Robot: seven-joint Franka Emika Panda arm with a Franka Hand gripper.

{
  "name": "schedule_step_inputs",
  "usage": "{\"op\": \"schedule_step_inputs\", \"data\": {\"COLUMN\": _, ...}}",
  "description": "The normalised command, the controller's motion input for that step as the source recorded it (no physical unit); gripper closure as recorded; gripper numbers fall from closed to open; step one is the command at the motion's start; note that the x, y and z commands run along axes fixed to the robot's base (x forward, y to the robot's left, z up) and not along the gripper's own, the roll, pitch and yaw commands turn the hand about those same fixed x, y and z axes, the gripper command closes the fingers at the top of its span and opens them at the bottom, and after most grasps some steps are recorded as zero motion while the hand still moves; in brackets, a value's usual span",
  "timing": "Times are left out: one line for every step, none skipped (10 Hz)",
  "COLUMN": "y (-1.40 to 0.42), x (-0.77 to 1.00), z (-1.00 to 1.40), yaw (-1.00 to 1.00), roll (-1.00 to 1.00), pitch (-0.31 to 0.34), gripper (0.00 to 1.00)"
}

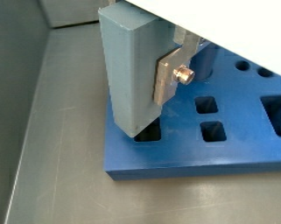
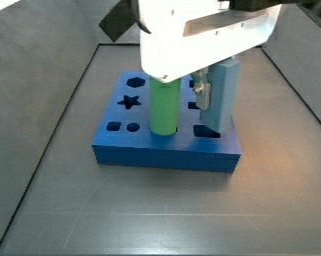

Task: Pick up the rectangle object. Move to above the board. Insert the rectangle object.
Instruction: Insert the rectangle object.

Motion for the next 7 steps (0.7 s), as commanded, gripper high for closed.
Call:
{"op": "schedule_step_inputs", "data": {"y": 0.00, "x": 0.00, "z": -0.05, "yaw": -1.00, "roll": 0.02, "pitch": 0.000, "gripper": 1.00}}
{"op": "schedule_step_inputs", "data": {"y": 0.00, "x": 0.00, "z": -0.06, "yaw": -1.00, "roll": 0.04, "pitch": 0.000, "gripper": 1.00}}
{"op": "schedule_step_inputs", "data": {"y": 0.00, "x": 0.00, "z": -0.05, "yaw": -1.00, "roll": 0.03, "pitch": 0.000, "gripper": 1.00}}
{"op": "schedule_step_inputs", "data": {"y": 0.00, "x": 0.00, "z": -0.06, "yaw": -1.00, "roll": 0.03, "pitch": 0.000, "gripper": 1.00}}
{"op": "schedule_step_inputs", "data": {"y": 0.00, "x": 0.00, "z": -0.05, "yaw": -1.00, "roll": 0.03, "pitch": 0.000, "gripper": 1.00}}
{"op": "schedule_step_inputs", "data": {"y": 0.00, "x": 0.00, "z": -0.05, "yaw": -1.00, "roll": 0.03, "pitch": 0.000, "gripper": 1.00}}
{"op": "schedule_step_inputs", "data": {"y": 0.00, "x": 0.00, "z": -0.05, "yaw": -1.00, "roll": 0.02, "pitch": 0.000, "gripper": 1.00}}
